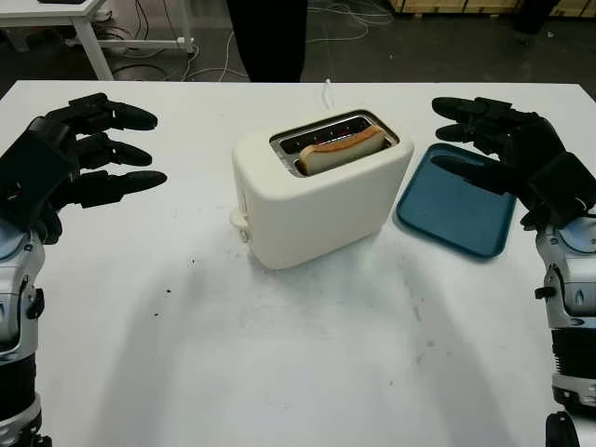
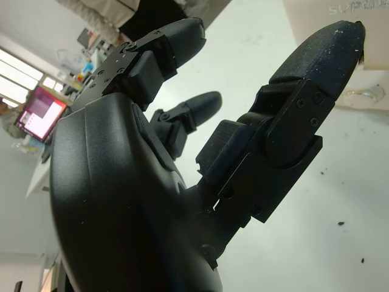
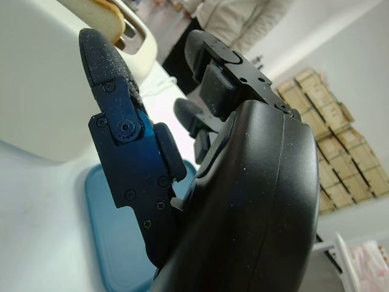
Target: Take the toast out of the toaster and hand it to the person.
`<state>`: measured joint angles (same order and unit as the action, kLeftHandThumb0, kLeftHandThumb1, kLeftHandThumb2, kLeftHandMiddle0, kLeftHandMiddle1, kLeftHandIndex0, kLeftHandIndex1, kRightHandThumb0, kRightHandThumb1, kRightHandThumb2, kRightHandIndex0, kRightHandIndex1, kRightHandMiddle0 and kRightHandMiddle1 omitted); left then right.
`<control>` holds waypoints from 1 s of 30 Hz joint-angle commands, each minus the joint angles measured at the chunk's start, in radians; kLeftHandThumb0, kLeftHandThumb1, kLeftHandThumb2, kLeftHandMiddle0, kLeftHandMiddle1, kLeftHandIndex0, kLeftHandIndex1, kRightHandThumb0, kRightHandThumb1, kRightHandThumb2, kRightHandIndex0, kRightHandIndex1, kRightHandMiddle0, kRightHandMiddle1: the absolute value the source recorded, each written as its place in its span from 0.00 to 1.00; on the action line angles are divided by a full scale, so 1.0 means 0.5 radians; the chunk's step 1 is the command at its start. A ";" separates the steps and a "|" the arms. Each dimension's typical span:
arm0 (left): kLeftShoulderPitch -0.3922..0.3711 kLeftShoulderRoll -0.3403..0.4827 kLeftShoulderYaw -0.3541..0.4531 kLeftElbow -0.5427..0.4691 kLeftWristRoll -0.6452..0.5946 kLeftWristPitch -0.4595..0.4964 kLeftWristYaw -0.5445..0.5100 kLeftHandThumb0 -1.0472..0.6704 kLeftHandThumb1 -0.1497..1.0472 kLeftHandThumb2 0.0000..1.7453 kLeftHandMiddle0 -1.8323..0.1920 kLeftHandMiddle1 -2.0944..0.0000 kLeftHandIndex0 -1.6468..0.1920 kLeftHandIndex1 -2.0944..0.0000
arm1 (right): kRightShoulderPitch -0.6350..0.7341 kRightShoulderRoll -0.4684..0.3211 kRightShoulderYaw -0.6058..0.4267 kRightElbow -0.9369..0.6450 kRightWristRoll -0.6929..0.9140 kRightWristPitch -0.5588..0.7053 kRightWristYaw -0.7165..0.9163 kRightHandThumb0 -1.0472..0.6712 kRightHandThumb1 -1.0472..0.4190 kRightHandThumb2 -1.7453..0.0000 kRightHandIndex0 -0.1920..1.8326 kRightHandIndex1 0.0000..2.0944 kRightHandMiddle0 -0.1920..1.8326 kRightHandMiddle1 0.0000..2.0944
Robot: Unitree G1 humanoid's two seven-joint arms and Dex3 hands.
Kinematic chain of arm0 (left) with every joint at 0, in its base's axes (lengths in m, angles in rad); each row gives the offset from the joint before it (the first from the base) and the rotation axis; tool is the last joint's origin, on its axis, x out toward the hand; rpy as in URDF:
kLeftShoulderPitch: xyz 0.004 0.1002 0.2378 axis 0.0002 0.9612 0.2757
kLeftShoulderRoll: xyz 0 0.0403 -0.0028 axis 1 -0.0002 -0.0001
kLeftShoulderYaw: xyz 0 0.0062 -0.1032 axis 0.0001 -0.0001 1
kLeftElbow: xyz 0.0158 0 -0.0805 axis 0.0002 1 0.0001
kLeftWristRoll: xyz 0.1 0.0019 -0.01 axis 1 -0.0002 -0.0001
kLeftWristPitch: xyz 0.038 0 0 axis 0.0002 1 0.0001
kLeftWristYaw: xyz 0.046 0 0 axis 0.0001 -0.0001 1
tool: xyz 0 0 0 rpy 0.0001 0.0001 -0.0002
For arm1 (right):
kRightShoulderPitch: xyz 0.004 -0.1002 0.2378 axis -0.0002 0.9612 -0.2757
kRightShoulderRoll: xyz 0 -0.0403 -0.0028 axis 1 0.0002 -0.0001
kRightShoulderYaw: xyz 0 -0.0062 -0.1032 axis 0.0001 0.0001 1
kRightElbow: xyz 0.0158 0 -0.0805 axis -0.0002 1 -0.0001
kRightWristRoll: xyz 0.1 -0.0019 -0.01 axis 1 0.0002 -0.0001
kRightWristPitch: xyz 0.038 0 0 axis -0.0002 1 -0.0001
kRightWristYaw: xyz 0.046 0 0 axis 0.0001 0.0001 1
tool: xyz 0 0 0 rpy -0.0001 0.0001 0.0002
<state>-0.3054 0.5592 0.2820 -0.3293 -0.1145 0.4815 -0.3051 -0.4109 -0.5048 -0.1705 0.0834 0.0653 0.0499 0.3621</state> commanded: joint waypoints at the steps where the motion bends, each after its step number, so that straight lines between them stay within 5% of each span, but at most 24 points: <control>1: -0.005 -0.005 -0.008 -0.006 0.002 0.017 0.017 0.05 0.60 0.00 0.65 0.52 0.63 0.60 | -0.016 0.000 0.001 -0.006 0.003 -0.026 -0.001 0.23 0.17 1.00 0.23 0.42 0.43 0.00; 30: 0.004 -0.011 -0.001 -0.010 -0.002 0.007 0.021 0.04 0.61 0.00 0.64 0.52 0.62 0.60 | -0.011 -0.004 -0.002 -0.011 0.013 -0.024 0.009 0.22 0.17 1.00 0.23 0.41 0.42 0.00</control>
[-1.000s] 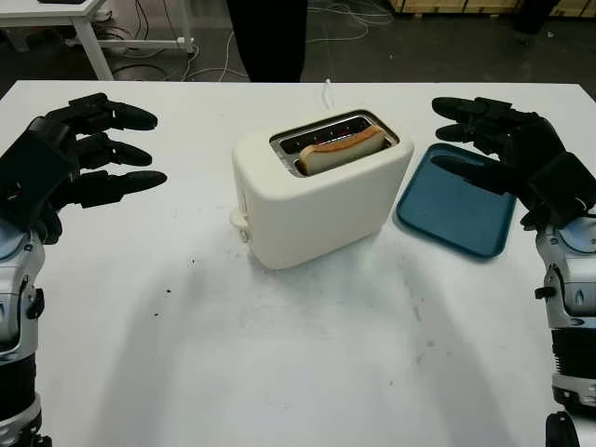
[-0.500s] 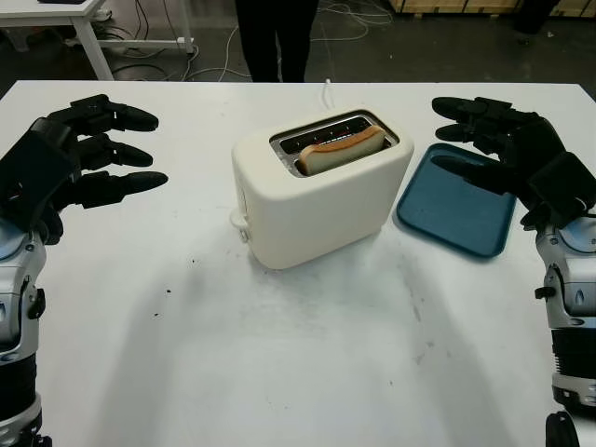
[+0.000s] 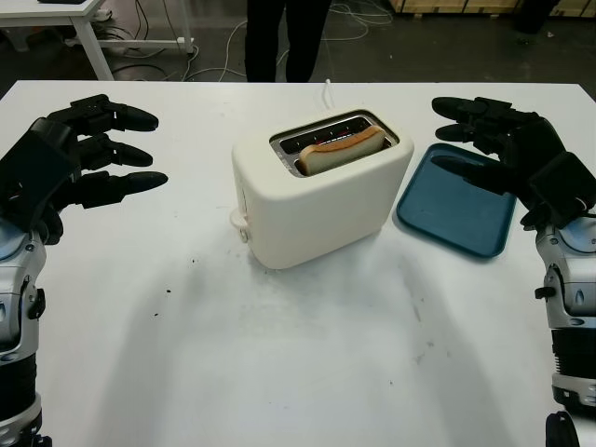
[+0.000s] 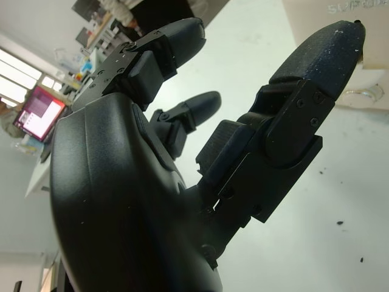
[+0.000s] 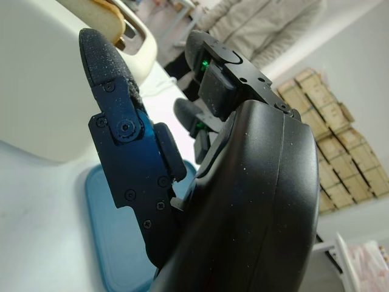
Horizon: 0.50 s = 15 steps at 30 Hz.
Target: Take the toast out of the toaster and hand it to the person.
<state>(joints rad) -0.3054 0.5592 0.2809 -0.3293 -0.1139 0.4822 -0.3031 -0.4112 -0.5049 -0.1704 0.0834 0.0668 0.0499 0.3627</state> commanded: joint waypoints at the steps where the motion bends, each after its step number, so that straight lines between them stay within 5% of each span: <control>1: 0.005 -0.014 0.004 -0.008 -0.007 0.000 0.017 0.04 0.61 0.00 0.64 0.52 0.62 0.60 | -0.011 0.000 -0.005 -0.011 0.018 -0.021 0.009 0.22 0.17 1.00 0.23 0.41 0.43 0.00; 15: 0.010 -0.012 0.012 -0.005 -0.015 -0.001 0.015 0.03 0.61 0.00 0.65 0.52 0.62 0.60 | 0.001 0.006 -0.001 -0.042 0.011 0.002 -0.004 0.23 0.17 1.00 0.23 0.41 0.43 0.00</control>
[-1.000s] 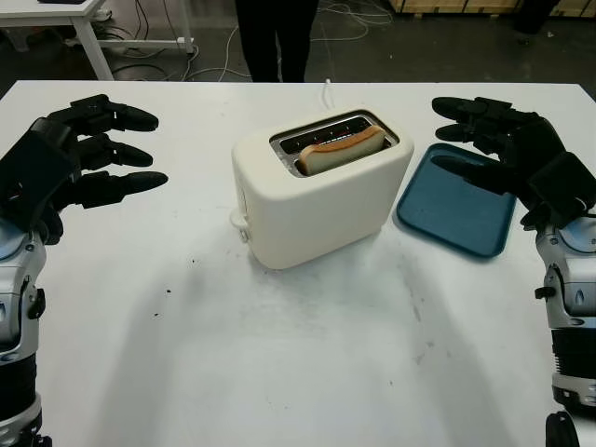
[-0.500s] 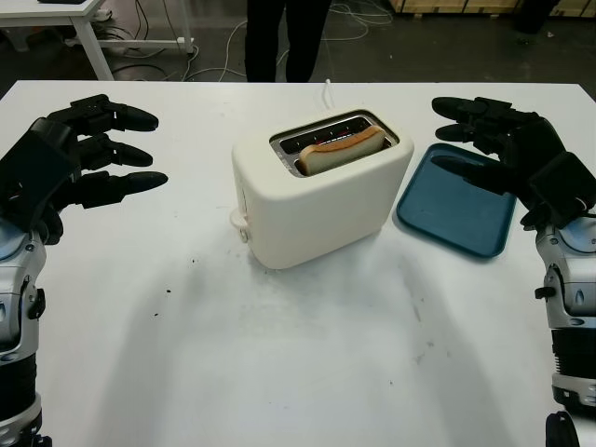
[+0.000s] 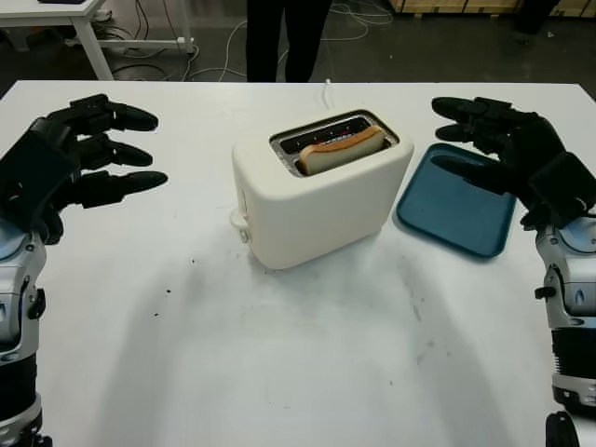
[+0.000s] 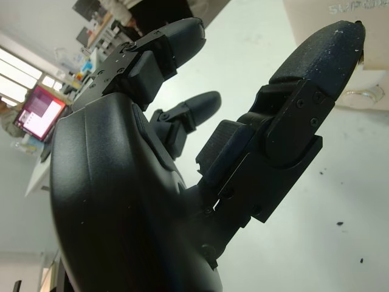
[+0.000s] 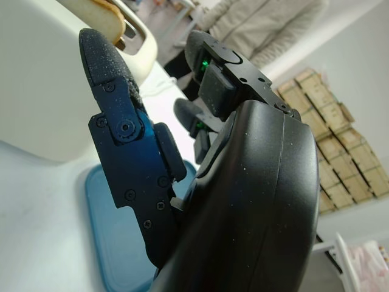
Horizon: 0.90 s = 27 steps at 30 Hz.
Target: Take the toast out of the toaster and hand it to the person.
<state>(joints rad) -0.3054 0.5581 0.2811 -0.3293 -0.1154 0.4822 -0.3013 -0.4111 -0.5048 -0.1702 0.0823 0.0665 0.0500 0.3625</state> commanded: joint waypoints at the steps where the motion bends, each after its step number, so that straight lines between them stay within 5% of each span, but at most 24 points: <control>1: 0.010 -0.011 0.012 -0.007 -0.013 0.000 0.012 0.03 0.61 0.00 0.65 0.52 0.62 0.60 | 0.002 0.005 -0.001 -0.042 0.011 0.004 -0.004 0.24 0.17 1.00 0.23 0.41 0.43 0.00; 27: 0.016 -0.011 0.011 -0.009 -0.010 -0.005 0.006 0.04 0.62 0.00 0.65 0.52 0.63 0.60 | 0.013 0.002 0.002 -0.064 -0.003 0.012 -0.010 0.24 0.17 1.00 0.23 0.40 0.43 0.00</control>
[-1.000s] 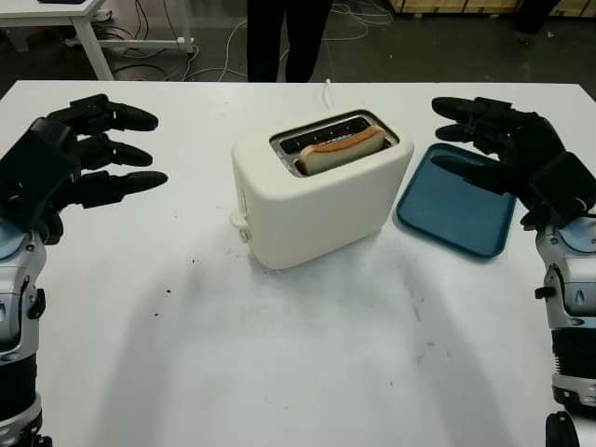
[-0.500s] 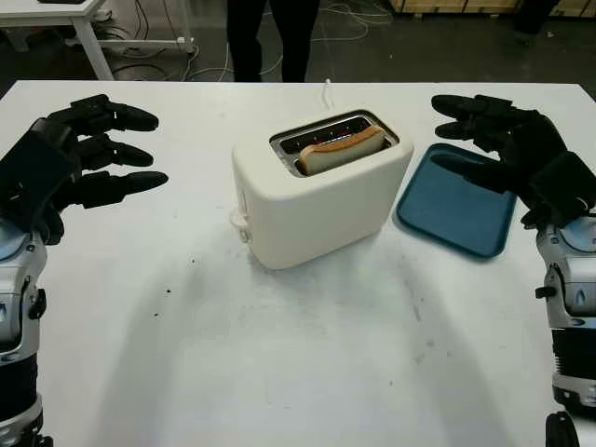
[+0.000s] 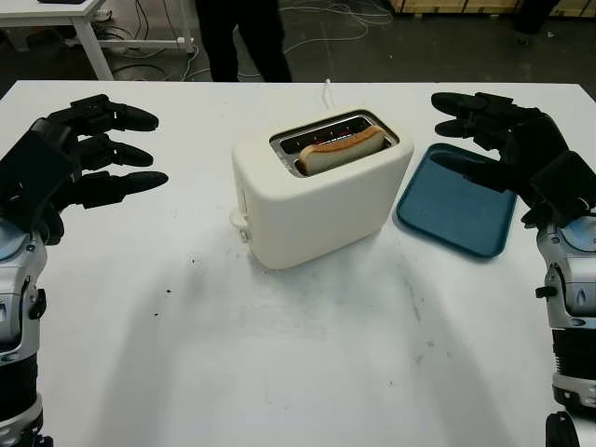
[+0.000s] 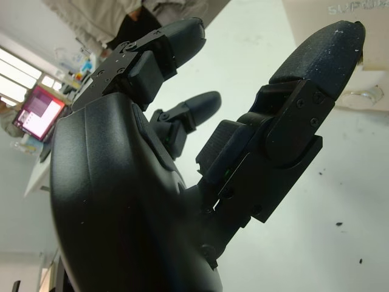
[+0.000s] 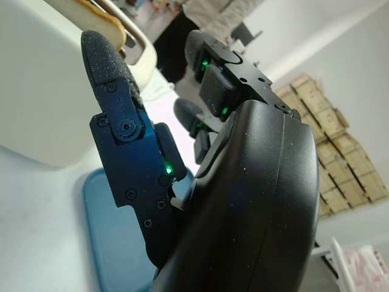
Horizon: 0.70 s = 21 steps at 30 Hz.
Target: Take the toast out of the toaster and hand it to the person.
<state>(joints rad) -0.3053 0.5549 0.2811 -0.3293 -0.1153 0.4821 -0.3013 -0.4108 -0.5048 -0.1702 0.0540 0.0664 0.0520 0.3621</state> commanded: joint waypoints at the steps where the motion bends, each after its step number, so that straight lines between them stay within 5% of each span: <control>1: 0.015 -0.005 0.011 -0.007 -0.012 -0.008 0.005 0.04 0.62 0.00 0.65 0.52 0.63 0.60 | 0.012 0.004 0.001 -0.009 0.001 0.014 -0.009 0.24 0.17 1.00 0.23 0.40 0.43 0.00; 21: 0.013 -0.009 0.012 0.000 -0.009 -0.015 0.011 0.04 0.61 0.00 0.65 0.52 0.63 0.60 | 0.018 0.003 0.012 -0.031 -0.028 0.023 -0.028 0.27 0.17 1.00 0.23 0.40 0.43 0.00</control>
<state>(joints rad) -0.3053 0.5548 0.2811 -0.3293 -0.1152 0.4820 -0.3014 -0.4104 -0.5048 -0.1675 0.0520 0.0597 0.0522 0.3592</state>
